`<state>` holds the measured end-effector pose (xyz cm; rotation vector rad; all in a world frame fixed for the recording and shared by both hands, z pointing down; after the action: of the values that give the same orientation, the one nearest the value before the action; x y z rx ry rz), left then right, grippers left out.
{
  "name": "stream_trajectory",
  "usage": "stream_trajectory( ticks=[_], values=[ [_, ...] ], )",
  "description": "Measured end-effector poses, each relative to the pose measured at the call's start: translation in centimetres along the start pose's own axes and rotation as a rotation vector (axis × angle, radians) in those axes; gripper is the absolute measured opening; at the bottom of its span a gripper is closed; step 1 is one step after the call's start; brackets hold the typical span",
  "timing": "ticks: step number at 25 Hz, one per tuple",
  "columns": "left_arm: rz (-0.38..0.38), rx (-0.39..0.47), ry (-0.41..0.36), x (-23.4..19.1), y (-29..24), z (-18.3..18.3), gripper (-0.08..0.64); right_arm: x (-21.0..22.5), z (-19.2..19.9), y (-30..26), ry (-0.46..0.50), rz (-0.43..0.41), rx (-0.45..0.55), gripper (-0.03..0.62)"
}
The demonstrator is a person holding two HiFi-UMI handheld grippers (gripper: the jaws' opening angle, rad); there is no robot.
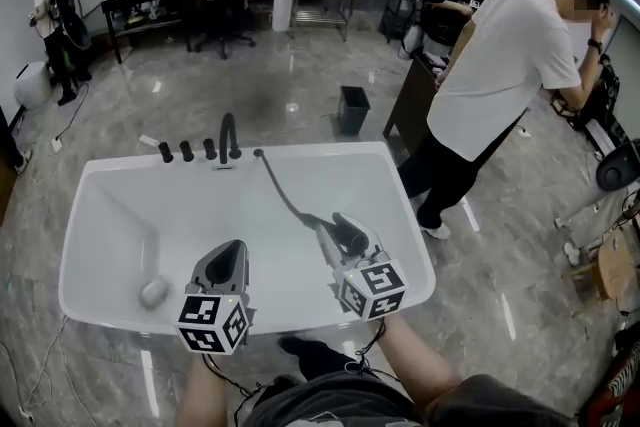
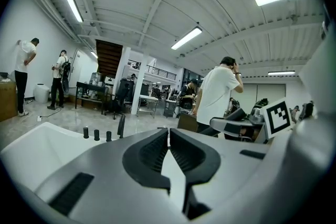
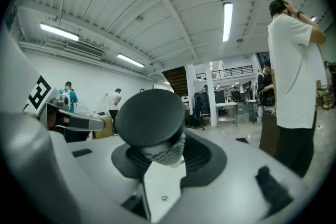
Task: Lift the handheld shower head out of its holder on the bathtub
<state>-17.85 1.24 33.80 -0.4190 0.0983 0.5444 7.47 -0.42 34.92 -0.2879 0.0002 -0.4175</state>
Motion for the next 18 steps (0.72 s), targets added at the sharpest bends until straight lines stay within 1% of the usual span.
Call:
stream_trajectory(
  ticks=[8,18],
  values=[
    [-0.020,-0.001,0.003,-1.1,1.3,0.2,0.023,-0.8,1.1,-0.2,-0.015,0.010,-0.023,0.137],
    [-0.017,-0.002,0.004,-0.6,1.8,1.0,0.023,-1.1,1.9,0.7,-0.025,0.016,-0.034,0.137]
  ],
)
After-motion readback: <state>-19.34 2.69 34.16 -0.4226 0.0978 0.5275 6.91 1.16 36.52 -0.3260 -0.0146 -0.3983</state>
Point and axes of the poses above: the fingertips, and each gripper's own axes: y backward along the fingers, x to its right, z out of its underside, the point moved 10 cm from there along y, backward along the fingers, and after that the axes turned 8 degrees about -x, right-handed, at the moved point
